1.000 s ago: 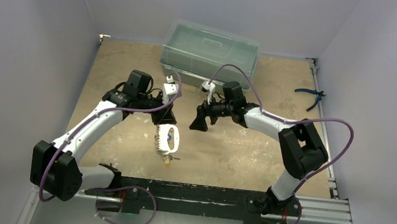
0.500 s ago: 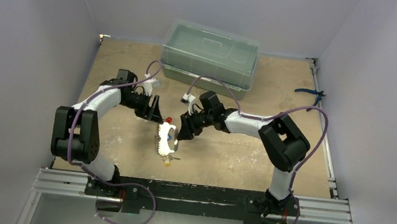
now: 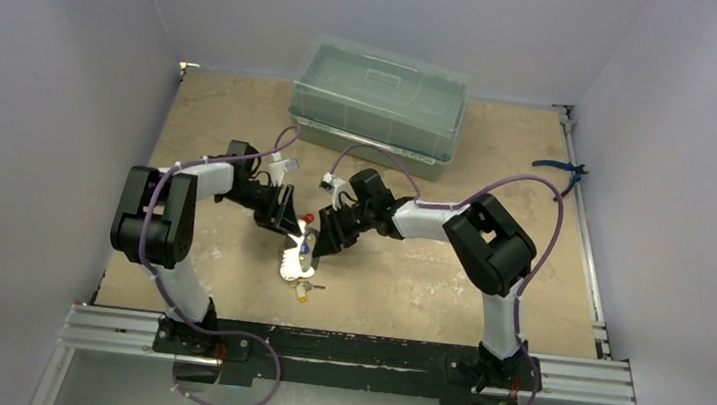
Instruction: Remove the keys from the keyring
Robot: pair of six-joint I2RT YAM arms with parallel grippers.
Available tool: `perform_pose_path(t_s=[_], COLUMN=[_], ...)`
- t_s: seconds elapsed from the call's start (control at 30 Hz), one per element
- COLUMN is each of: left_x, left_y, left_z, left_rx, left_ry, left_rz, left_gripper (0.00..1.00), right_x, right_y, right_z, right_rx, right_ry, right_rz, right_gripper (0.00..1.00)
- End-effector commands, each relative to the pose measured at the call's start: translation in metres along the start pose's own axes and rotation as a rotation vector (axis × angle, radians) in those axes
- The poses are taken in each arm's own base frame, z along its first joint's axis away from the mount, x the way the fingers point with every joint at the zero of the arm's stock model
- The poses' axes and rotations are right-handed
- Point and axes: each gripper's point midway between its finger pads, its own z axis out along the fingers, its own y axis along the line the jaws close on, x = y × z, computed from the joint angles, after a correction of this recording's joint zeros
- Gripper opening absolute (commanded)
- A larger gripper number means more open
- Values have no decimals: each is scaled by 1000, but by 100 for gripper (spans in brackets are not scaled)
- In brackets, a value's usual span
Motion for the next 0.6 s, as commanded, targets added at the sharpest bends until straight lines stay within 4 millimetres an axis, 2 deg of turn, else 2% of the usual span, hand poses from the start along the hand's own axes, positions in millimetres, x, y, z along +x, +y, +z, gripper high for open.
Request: perform_pose_path(t_s=[0.0,0.13,0.23,0.27,0.37,0.47,0.53,0.57], left_x=[-12,-11,-12,-13,-22,-38,-49,-54], left_y=[-22,-29,-34,-36,-47,-70,-90,-100], left_z=[5,4,-2,-4,-15,-34,-47,-54], left_rx=[132,166,165,166,183,244,293,313], left_ry=[-75,-98,-115,-123,-169,-244,-294,-317], left_rz=[73,102,146,160,212,268,284,283], left_gripper=[42,26,4,0,0,0,0,0], right_x=[9,6,-3,-9,-37,-65,-80,-84], right_y=[-11,-9,-4,-2,-1,-2,10,19], right_z=[14,13,4,-3,-36,-78,-103,-110], right_rx=[10,3,-9,-15,-29,-47,-61,-71], right_ry=[21,7,-15,-35,-132,-254,-321,-334], right_rz=[32,23,-8,-19,-36,-29,-70,-97], right_gripper=[43,42,43,45,59,66,69,69])
